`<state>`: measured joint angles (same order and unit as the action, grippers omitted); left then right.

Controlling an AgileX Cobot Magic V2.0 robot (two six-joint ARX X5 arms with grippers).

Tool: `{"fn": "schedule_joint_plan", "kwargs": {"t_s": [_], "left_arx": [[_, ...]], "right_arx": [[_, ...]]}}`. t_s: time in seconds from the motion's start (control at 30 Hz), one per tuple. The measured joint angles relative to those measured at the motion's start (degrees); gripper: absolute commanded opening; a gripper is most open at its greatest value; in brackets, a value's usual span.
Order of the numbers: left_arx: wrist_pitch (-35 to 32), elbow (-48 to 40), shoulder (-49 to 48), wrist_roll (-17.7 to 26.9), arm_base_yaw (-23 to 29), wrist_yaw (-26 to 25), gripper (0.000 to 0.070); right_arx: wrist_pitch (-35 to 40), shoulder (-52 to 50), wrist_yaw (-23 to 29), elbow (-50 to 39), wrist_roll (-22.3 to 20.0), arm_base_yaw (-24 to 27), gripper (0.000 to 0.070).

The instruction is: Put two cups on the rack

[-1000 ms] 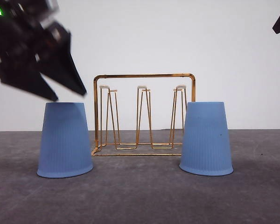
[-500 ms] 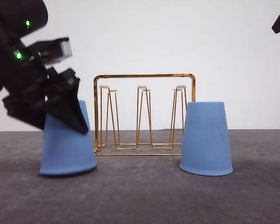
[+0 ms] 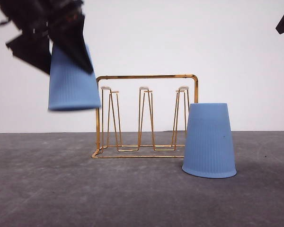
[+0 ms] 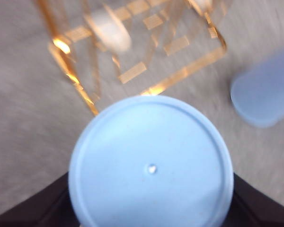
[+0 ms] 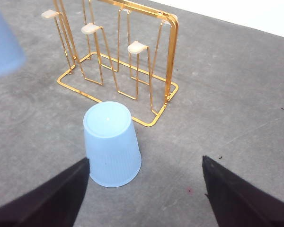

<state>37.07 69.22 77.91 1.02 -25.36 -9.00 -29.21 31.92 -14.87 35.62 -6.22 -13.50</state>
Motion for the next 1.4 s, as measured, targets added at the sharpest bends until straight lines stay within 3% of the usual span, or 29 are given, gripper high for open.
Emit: {"fn": "schedule_joint_plan", "kwargs": {"t_s": [0.4, 0.97, 1.03, 1.17, 1.27, 1.4], "left_arx": [[-10.2, 4.3, 0.5, -1.9, 0.0, 3.6, 0.0303], [-15.9, 4.5, 17.9, -1.9, 0.0, 3.6, 0.0318], [-16.0, 4.5, 19.3, -1.9, -0.1, 3.5, 0.0368], [-16.6, 4.5, 21.4, -1.9, -0.1, 3.4, 0.0561], [-15.3, 4.7, 21.4, -1.9, -0.1, 3.4, 0.056], [-4.6, 7.9, 20.7, -2.0, -0.1, 2.6, 0.0551]], "right_arx": [[0.0, 0.0, 0.0, 0.0, 0.0, 0.0, 0.0482], [0.0, 0.0, 0.0, 0.0, 0.0, 0.0, 0.0482], [0.0, 0.0, 0.0, 0.0, 0.0, 0.0, 0.0482], [0.0, 0.0, 0.0, 0.0, 0.0, 0.0, 0.0482], [0.0, 0.0, 0.0, 0.0, 0.0, 0.0, 0.0482], [-0.1, 0.0, 0.0, 0.0, 0.0, 0.0, 0.0482]]}}
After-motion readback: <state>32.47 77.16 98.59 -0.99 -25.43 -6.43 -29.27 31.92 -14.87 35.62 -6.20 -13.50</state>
